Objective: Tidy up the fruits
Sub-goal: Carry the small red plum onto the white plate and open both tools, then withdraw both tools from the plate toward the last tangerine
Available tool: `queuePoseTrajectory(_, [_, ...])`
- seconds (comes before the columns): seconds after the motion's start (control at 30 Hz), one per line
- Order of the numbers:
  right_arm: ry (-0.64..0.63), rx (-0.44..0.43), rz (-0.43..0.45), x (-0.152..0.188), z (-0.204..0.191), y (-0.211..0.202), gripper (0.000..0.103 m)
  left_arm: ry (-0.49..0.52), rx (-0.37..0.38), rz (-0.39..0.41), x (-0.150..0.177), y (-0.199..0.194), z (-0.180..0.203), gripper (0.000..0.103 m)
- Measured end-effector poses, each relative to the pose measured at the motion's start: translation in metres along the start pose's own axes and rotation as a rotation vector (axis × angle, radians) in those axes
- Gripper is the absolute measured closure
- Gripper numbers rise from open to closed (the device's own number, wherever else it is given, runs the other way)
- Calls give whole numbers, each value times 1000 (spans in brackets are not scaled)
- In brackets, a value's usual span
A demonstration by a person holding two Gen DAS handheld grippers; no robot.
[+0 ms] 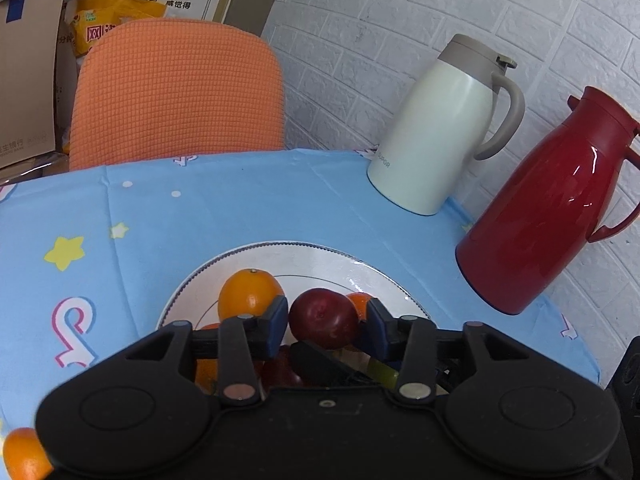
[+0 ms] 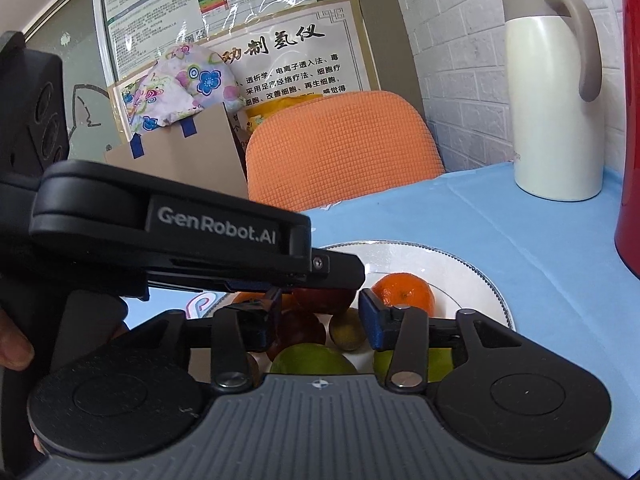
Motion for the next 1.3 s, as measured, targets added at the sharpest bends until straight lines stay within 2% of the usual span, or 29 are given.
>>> queuePoseTrajectory(0.03, [3, -4, 5, 0, -1, -2, 5, 0, -4, 9, 0, -3, 0, 0])
queuePoseTrajectory(0.07, [4, -7, 13, 0, -3, -3, 0, 0, -10, 22, 0, -8, 1, 0])
queuePoseTrajectory(0.17, [-2, -6, 40, 1, -7, -13, 0, 5, -22, 71, -1, -24, 5, 0])
queuePoseTrajectory(0.37, [9, 14, 60, 12, -15, -35, 0, -7, -92, 106, 9, -56, 10, 0])
queuePoseTrajectory(0.87, [-60, 43, 19, 51, -35, -68, 0, -68, -190, 67, 71, -105, 3, 0])
queuePoseTrajectory(1.3, [-96, 21, -39, 72, -50, -76, 0, -152, -306, 70, 105, -131, -37, 0])
Point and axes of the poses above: each gripper's, at about its wrist camera, not at the fingertips, and y roughly the way its jaws point, z to its right, x to its underside, the point moved 3 cm from there along y, roughly the way its jaws point, and after that the axes turned 13 degrees about y, right-handed, at the moved point
